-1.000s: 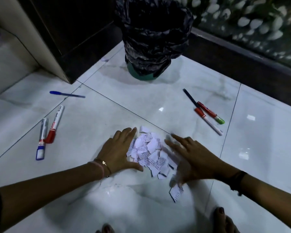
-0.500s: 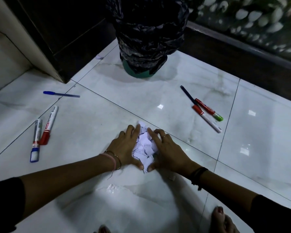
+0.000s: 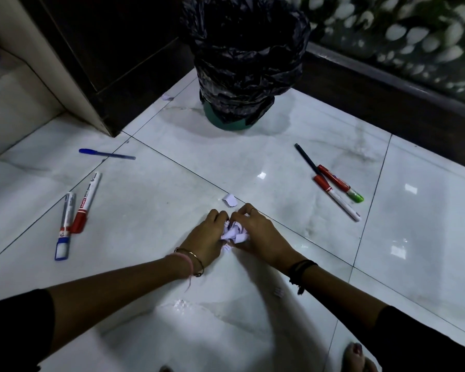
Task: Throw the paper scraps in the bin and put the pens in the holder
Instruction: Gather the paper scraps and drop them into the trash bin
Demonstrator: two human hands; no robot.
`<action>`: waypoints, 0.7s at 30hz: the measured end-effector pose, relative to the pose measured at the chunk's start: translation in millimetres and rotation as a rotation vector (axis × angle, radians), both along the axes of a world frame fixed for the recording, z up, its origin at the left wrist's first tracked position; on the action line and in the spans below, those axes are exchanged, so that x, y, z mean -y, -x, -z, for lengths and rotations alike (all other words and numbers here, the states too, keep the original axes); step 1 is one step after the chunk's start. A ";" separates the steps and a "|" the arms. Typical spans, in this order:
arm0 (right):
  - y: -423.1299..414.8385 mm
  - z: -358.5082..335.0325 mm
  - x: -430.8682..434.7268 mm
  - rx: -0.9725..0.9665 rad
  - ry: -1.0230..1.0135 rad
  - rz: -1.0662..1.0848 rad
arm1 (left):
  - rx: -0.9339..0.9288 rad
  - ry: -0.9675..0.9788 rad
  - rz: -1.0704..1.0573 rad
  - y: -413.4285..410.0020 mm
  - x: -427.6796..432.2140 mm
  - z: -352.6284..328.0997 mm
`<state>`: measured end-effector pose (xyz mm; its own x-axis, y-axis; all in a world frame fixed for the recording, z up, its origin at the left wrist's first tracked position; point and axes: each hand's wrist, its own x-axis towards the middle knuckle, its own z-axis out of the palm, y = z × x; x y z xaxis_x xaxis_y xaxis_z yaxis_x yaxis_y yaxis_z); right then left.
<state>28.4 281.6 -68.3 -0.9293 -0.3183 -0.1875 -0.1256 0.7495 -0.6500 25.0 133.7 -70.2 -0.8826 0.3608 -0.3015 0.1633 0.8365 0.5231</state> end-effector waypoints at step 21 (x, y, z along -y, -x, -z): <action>163.2 -204.6 -17.3 0.004 0.422 0.095 | -0.109 -0.655 -0.139 175.3 29.3 -199.2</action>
<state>-134.8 298.8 136.3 -0.9577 -0.2806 -0.0634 -0.0651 0.4262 -0.9023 -150.3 104.4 129.0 -0.9470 0.3195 0.0343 0.1580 0.3698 0.9156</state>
